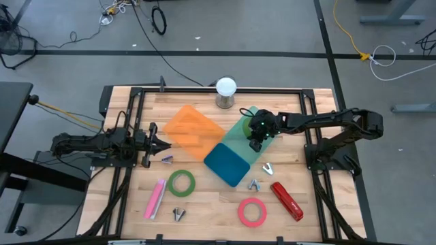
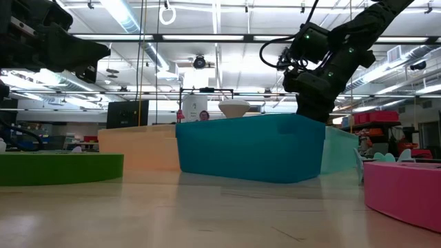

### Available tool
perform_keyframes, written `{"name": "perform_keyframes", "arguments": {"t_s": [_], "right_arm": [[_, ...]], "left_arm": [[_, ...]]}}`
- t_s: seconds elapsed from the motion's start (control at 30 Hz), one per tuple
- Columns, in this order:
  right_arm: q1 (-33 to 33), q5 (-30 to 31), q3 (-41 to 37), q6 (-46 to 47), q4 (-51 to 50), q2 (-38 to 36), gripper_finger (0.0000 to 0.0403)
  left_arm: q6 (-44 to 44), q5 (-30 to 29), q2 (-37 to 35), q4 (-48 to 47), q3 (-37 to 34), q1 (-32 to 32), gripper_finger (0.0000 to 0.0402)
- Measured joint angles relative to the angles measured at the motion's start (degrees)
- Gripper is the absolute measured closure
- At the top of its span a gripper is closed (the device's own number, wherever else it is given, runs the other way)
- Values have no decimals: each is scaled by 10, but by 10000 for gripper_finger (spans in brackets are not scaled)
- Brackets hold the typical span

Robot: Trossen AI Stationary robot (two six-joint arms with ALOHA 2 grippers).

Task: Pick and place Stapler, Stapler remover, tape
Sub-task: Put the right green tape into the green bin

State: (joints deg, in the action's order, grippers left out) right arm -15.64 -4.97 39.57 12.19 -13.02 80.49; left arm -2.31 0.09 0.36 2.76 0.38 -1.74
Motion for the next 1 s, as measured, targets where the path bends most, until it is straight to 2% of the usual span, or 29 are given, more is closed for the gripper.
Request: {"name": "perform_keyframes", "arguments": {"t_s": [1.0], "right_arm": [[0, 0, 0, -6, -9, 0, 311]], "left_arm": [[0, 0, 0, 0, 0, 0, 369]]}}
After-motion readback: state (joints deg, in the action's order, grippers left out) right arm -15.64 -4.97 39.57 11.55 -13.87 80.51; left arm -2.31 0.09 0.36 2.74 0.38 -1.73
